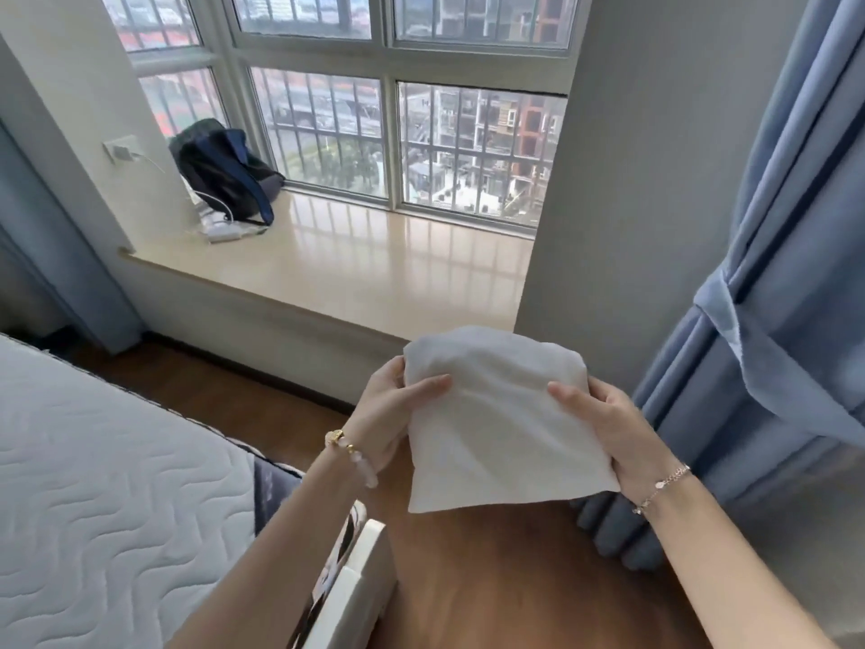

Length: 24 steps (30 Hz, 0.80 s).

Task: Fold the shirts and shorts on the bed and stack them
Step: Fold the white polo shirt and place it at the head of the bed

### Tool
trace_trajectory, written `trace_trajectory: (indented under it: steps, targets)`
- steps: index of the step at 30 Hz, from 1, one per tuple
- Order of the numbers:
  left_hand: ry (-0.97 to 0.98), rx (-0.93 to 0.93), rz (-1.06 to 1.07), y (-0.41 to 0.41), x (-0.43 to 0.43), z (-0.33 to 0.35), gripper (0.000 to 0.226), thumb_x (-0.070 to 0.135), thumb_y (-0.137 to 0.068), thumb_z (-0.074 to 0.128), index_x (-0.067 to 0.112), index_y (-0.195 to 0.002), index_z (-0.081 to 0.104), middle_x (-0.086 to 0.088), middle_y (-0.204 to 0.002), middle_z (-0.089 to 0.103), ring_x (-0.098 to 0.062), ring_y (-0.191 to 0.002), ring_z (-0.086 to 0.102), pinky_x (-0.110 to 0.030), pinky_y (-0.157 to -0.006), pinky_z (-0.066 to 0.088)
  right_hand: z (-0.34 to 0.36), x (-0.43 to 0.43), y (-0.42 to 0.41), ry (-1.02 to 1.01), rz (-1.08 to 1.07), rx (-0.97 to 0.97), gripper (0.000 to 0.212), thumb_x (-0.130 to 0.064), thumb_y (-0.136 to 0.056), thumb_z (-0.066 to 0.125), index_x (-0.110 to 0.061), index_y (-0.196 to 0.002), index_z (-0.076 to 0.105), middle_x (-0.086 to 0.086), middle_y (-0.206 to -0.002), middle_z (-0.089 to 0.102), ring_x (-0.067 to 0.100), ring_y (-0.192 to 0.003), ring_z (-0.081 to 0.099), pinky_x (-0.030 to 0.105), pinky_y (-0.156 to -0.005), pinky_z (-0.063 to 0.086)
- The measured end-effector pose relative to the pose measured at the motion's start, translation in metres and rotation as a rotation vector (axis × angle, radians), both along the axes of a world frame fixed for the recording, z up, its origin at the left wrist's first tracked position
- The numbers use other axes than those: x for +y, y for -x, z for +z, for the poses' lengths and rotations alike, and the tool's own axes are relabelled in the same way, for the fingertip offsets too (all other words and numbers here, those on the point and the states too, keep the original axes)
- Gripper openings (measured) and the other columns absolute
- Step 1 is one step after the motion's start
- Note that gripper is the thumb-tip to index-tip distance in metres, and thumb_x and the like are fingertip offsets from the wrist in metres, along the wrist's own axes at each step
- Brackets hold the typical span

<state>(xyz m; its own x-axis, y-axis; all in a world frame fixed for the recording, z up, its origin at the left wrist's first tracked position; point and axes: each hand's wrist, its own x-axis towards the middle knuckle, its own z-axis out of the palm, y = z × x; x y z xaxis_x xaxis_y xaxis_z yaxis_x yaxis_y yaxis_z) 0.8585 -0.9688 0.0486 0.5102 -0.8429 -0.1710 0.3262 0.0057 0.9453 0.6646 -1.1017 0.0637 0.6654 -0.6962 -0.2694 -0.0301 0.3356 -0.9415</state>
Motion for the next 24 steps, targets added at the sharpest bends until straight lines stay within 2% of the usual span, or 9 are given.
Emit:
trace_trajectory:
  steps: [4,6,12,15,24]
  targets:
    - [0.004,0.002,0.110,-0.046,-0.024,0.007,0.046,0.019,-0.073,0.073,0.008,-0.115,0.059,-0.011,-0.107,0.070,-0.028,-0.096,0.067,-0.039,-0.079,0.054,0.006,-0.047,-0.064,-0.007,0.107,0.005,0.027,-0.021,-0.082,0.064,-0.007,-0.105,0.066,0.010,-0.093,0.072,0.022,-0.074,0.070,0.031,-0.063,0.059]
    - [0.000,0.007,0.178,-0.068,-0.032,0.008,0.046,0.020,-0.075,0.073,0.010,-0.117,0.057,-0.011,-0.109,0.069,-0.029,-0.098,0.067,-0.041,-0.082,0.054,0.007,-0.067,-0.097,-0.010,0.178,0.010,0.021,-0.020,-0.084,0.061,-0.008,-0.102,0.067,0.009,-0.092,0.073,0.021,-0.072,0.070,0.031,-0.062,0.059]
    - [0.005,0.002,0.396,-0.136,-0.060,0.006,0.046,0.018,-0.077,0.073,0.013,-0.120,0.055,-0.007,-0.110,0.070,-0.025,-0.098,0.068,-0.035,-0.075,0.056,0.003,-0.128,-0.205,0.045,0.425,0.008,0.023,-0.019,-0.081,0.064,-0.008,-0.100,0.068,0.010,-0.092,0.073,0.022,-0.077,0.070,0.030,-0.064,0.058]
    - [0.013,-0.005,0.492,-0.170,-0.080,0.008,0.042,0.013,-0.080,0.070,0.013,-0.119,0.055,-0.006,-0.109,0.070,-0.023,-0.097,0.068,-0.032,-0.073,0.056,-0.001,-0.160,-0.262,0.098,0.507,0.018,0.018,-0.015,-0.084,0.063,-0.006,-0.098,0.068,0.010,-0.088,0.073,0.021,-0.075,0.070,0.029,-0.063,0.057]
    - [0.024,0.021,0.856,-0.267,-0.121,0.010,0.045,0.012,-0.079,0.070,0.012,-0.121,0.054,-0.007,-0.110,0.069,-0.024,-0.097,0.068,-0.033,-0.074,0.055,0.008,-0.220,-0.434,0.181,0.809,0.066,0.016,-0.014,-0.087,0.061,-0.002,-0.096,0.067,0.013,-0.087,0.071,0.024,-0.074,0.069,0.040,-0.076,0.054]
